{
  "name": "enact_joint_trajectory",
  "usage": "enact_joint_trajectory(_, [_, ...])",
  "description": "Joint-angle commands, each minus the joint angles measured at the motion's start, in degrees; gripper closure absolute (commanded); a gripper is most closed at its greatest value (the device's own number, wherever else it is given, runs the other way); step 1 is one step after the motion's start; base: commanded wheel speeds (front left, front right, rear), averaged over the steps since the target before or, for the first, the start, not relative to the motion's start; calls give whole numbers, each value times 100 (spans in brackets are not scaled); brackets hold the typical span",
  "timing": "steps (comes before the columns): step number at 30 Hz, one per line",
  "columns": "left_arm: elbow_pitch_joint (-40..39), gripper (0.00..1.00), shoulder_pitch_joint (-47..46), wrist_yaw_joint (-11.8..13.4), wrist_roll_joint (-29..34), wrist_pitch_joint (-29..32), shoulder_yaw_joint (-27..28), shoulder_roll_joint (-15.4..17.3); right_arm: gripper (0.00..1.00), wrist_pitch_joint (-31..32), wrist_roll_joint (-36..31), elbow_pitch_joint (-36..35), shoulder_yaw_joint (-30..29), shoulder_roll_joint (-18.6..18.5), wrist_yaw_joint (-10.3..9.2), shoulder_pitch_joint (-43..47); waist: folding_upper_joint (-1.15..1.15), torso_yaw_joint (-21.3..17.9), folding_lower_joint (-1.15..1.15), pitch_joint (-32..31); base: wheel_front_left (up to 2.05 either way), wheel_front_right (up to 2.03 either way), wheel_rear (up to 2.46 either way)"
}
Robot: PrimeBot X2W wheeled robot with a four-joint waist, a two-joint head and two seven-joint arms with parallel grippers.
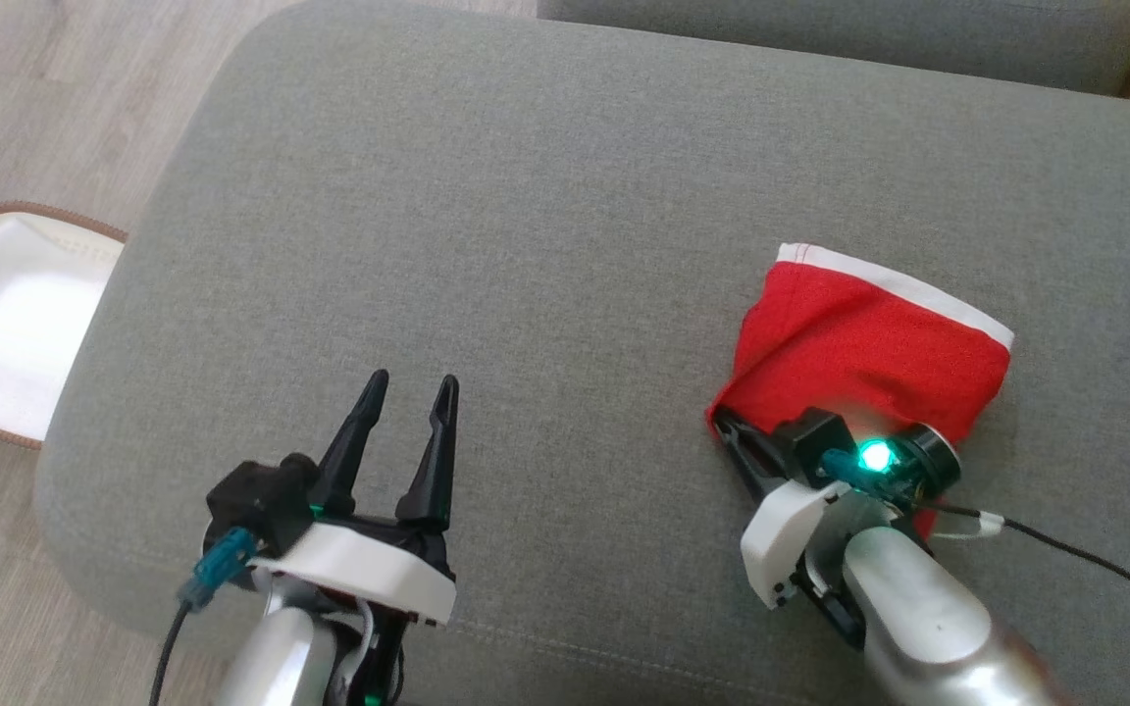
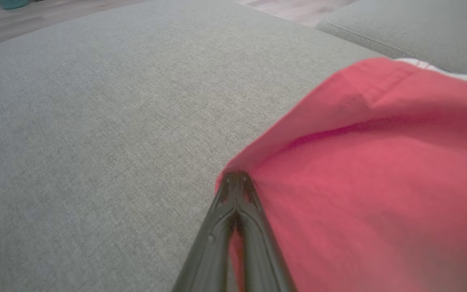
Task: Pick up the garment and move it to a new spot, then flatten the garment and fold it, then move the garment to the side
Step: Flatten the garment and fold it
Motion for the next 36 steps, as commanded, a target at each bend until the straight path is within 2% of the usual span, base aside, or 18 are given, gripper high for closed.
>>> enact_joint_trajectory(1, [-167,0,-253,24,-64,-70,129,19,100,-71,94,-14,204,107,-4,-220,0,-17,0,9,0,0,0])
enact_joint_trajectory(8, [-99,0,-248,23,-65,-70,189,19,100,61,401,422,605,116,-4,-366,0,-180,0,-77,0,0,0])
enact_joint_trajectory(16, [-88,0,-189,-2,-26,-70,349,19,100,-144,820,386,667,117,-4,-419,0,-634,0,-386,0,0,0])
enact_joint_trajectory(21, [-117,0,-126,0,-28,-70,461,19,100,-215,918,246,428,82,-4,-313,0,-963,0,-603,0,0,0])
enact_joint_trajectory(26, [-186,0,-73,6,-36,-70,546,19,100,-250,940,-98,-10,-137,-4,-7,0,-1373,0,-849,0,0,0])
enact_joint_trajectory(31, [-335,0,-93,44,-69,-70,596,19,100,-253,806,-737,-696,-290,-4,359,0,-1711,0,-910,0,0,0])
enact_joint_trajectory(36, [-442,0,-109,75,-68,-70,634,19,100,-302,565,-1551,-1376,-200,-4,812,0,-1947,0,-921,0,0,0])
